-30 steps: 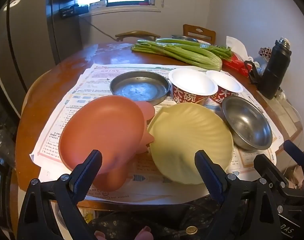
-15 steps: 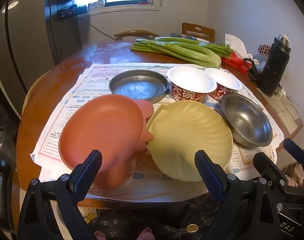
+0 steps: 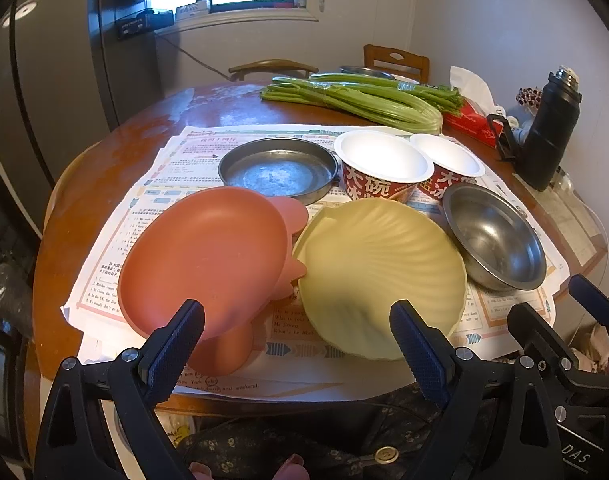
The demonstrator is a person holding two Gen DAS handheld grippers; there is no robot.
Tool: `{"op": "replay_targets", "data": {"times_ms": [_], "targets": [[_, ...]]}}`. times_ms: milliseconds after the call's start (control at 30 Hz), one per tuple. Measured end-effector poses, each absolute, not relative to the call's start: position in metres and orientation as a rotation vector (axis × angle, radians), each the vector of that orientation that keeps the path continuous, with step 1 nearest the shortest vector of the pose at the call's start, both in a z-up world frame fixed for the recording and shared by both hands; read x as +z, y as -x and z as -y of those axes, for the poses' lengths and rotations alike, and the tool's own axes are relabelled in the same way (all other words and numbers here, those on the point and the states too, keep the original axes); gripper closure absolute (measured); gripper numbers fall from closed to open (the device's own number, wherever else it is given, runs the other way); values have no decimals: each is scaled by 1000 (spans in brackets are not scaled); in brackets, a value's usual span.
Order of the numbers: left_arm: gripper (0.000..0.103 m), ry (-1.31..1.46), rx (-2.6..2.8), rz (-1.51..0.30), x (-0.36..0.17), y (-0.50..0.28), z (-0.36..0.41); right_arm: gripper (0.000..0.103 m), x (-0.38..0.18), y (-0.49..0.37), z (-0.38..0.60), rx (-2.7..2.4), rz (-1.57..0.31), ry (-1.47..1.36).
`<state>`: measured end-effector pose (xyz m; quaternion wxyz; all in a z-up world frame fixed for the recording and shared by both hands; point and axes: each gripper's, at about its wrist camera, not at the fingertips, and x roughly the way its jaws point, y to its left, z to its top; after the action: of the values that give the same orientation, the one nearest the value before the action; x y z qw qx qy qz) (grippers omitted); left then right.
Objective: Organize plates and bowls
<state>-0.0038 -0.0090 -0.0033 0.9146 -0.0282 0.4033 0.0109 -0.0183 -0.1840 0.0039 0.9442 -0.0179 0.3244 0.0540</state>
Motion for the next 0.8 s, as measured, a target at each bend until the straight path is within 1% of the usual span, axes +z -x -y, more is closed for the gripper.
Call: {"op": "replay_targets", "data": {"times_ms": [800], "targets": [[9, 45, 27, -839, -5, 8, 11, 5, -2, 16, 184, 96, -700, 38]]}}
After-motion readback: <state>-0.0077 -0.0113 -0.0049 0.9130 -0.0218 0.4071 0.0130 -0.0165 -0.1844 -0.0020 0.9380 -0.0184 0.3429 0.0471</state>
